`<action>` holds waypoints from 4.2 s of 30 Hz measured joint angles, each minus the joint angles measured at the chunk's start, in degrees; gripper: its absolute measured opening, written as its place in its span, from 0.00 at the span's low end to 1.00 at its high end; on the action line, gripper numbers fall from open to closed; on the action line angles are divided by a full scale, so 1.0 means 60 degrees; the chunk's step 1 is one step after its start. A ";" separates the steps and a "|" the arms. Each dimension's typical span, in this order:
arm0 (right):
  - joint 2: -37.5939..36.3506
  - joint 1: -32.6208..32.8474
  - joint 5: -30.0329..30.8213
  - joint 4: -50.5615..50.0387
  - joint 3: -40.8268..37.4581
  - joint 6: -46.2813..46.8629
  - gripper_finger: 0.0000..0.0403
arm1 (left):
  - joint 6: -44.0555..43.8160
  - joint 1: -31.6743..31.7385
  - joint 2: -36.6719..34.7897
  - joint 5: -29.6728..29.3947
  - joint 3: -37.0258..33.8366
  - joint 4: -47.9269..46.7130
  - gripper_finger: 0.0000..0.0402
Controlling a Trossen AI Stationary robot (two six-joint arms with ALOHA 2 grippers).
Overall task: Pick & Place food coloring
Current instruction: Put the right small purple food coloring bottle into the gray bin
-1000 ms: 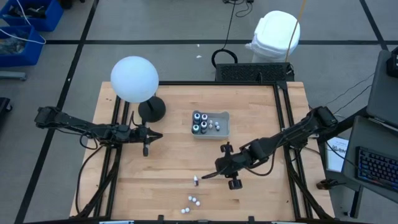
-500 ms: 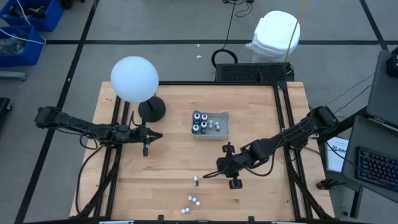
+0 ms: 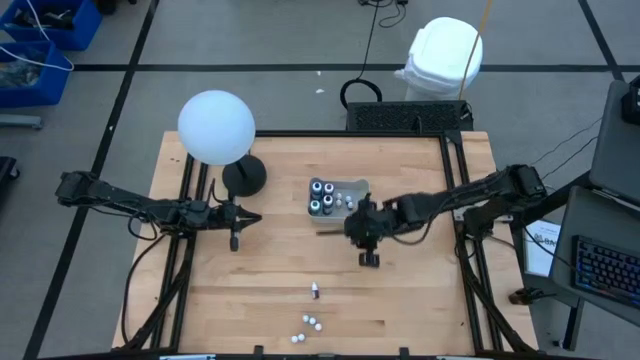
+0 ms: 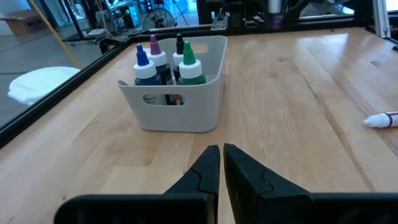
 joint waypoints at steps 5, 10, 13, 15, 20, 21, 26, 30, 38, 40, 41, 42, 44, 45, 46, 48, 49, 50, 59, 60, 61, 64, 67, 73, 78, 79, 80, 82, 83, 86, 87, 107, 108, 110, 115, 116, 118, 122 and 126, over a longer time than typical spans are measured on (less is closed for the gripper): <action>-0.0230 -0.1111 0.0000 -0.0082 0.0000 -0.0911 0.17 | 0.0064 0.0012 0.0018 -0.0063 0.0000 0.0067 0.08; -0.0361 -0.2087 -0.0044 -0.0023 0.0002 -0.2046 0.16 | 0.0075 0.0019 0.0022 -0.0081 0.0000 0.0078 0.08; -0.0347 -0.2665 -0.0399 -0.0148 0.0000 -0.2601 0.17 | 0.0075 0.0019 0.0022 -0.0170 0.0000 0.0081 0.08; -0.0347 -0.3037 -0.0673 -0.0073 0.0000 -0.2968 0.17 | 0.0075 0.0019 0.0022 -0.0238 0.0000 0.0092 0.08; -0.0347 -0.3945 -0.0942 -0.0093 0.0000 -0.3701 0.16 | 0.0127 0.0023 0.0022 -0.0245 0.0000 0.0111 0.08; -0.0347 -0.4094 -0.1072 -0.0091 0.0000 -0.3798 0.16 | 0.0253 0.0023 0.0022 -0.0254 0.0000 0.0111 0.08; -0.0343 -0.4430 -0.1261 0.0048 0.0000 -0.4142 0.17 | 0.0923 0.0023 0.0022 -0.0318 0.0000 0.0145 0.08; -0.0343 -0.4355 -0.1260 0.0191 0.0000 -0.4221 0.16 | 0.1078 0.0023 0.0022 -0.0322 0.0000 0.0191 0.08; 0.0296 -0.4039 -0.1250 0.0205 0.0000 -0.4271 0.18 | 0.0424 0.0023 0.0022 -0.0308 0.0000 0.0162 0.08; 0.0564 -0.4039 -0.1240 0.0195 0.0000 -0.4271 0.17 | 0.0172 0.0023 0.0022 -0.0296 0.0000 0.0120 0.08; 0.0683 -0.4045 -0.1185 0.0203 0.0000 -0.4271 0.16 | 0.0070 0.0023 0.0020 -0.0296 0.0000 0.0085 0.08; 0.0776 -0.4058 -0.1023 0.0255 0.0000 -0.4262 0.16 | -0.0026 0.0027 0.0022 -0.0295 0.0000 0.0048 0.08; 0.0894 -0.4099 -0.0678 0.0389 0.0000 -0.4218 0.16 | -0.0188 0.0027 0.0022 -0.0291 0.0000 -0.0005 0.08; 0.0955 -0.4124 -0.0547 0.0488 0.0000 -0.4196 0.16 | -0.0252 0.0027 0.0018 -0.0293 0.0000 0.0001 0.08; 0.0998 -0.4166 -0.0497 0.0590 0.0000 -0.4133 0.16 | -0.0310 0.0027 0.0018 -0.0293 0.0000 -0.0002 0.08; 0.1052 -0.4269 -0.0501 0.0715 0.0000 -0.3890 0.17 | -0.0404 0.0027 0.0020 -0.0296 0.0000 0.0005 0.08; 0.1052 -0.4314 -0.0501 0.0784 0.0000 -0.3792 0.18 | -0.0429 0.0027 0.0018 -0.0300 0.0000 0.0011 0.08; 0.1049 -0.4366 -0.0503 0.0796 0.0000 -0.3725 0.18 | -0.0441 0.0027 0.0022 -0.0296 0.0000 0.0012 0.08; 0.1045 -0.4502 -0.0506 0.1132 -0.0355 -0.3517 0.17 | -0.0362 0.0027 0.0022 -0.0300 0.0000 0.0012 0.08; 0.1045 -0.4506 -0.0506 0.1324 -0.0519 -0.3459 0.17 | -0.0362 0.0027 0.0022 -0.0300 0.0000 0.0012 0.08; 0.1045 -0.4506 -0.0506 0.1533 -0.0671 -0.3442 0.18 | -0.0361 0.0027 0.0018 -0.0300 0.0000 0.0012 0.08; 0.1045 -0.4510 -0.0506 0.2114 -0.1077 -0.3440 0.17 | -0.0358 0.0027 0.0018 -0.0300 0.0000 0.0016 0.08; 0.1045 -0.4513 -0.0503 0.2148 -0.1188 -0.3440 0.16 | -0.0351 0.0027 0.0022 -0.0304 0.0000 0.0022 0.08; 0.1107 -0.4509 -0.0506 0.1943 -0.1188 -0.3371 0.17 | -0.0223 0.0027 0.0022 -0.0307 0.0000 0.0069 0.08; 0.1132 -0.4502 -0.0508 0.1962 -0.1361 -0.3269 0.16 | -0.0151 0.0027 0.0018 -0.0311 0.0000 0.0174 0.08; 0.1132 -0.4502 -0.0510 0.1953 -0.1383 -0.3229 0.16 | -0.0151 0.0027 0.0018 -0.0311 0.0000 0.0180 0.08; 0.1132 -0.4502 -0.0507 0.1969 -0.1393 -0.3218 0.16 | -0.0148 0.0027 0.0022 -0.0309 0.0000 0.0180 0.08; 0.1132 -0.4502 -0.0510 0.1986 -0.1414 -0.3214 0.18 | -0.0150 0.0027 0.0018 -0.0311 0.0000 0.0180 0.08; 0.1132 -0.4502 -0.0514 0.1983 -0.1418 -0.3214 0.18 | -0.0151 0.0027 0.0022 -0.0311 0.0000 0.0180 0.08; 0.1132 -0.4502 -0.0528 0.1987 -0.1421 -0.3215 0.18 | -0.0156 0.0027 0.0020 -0.0311 0.0000 0.0180 0.08; 0.1132 -0.4502 -0.0532 0.1983 -0.1421 -0.3220 0.18 | -0.0158 0.0026 0.0022 -0.0311 0.0000 0.0180 0.08; 0.1132 -0.4480 -0.0546 0.1841 -0.1421 -0.3189 0.19 | -0.0446 0.0025 0.0018 -0.0307 0.0000 0.0475 0.08; 0.1132 -0.4480 -0.0546 0.1841 -0.1421 -0.3189 0.19 | -0.0446 0.0024 0.0020 -0.0307 0.0000 0.0471 0.08; 0.1132 -0.4480 -0.0546 0.1845 -0.1421 -0.3189 0.19 | -0.0449 0.0025 0.0021 -0.0307 0.0000 0.0471 0.08; 0.1132 -0.4480 -0.0538 0.1944 -0.1421 -0.3186 0.20 | -0.0438 0.0027 0.0020 -0.0307 0.0000 0.0468 0.08; 0.1132 -0.4480 -0.0534 0.1990 -0.1421 -0.3185 0.21 | -0.0438 0.0027 0.0021 -0.0307 0.0000 0.0468 0.08; 0.1132 -0.4480 -0.0527 0.2072 -0.1421 -0.3181 0.22 | -0.0438 0.0027 0.0022 -0.0307 0.0000 0.0467 0.08; 0.1132 -0.4480 -0.0517 0.2171 -0.1421 -0.3181 0.25 | -0.0437 0.0027 0.0019 -0.0307 0.0000 0.0464 0.08; 0.1132 -0.4480 -0.0522 0.2176 -0.1421 -0.3193 0.26 | -0.0438 0.0027 0.0019 -0.0304 0.0000 0.0464 0.08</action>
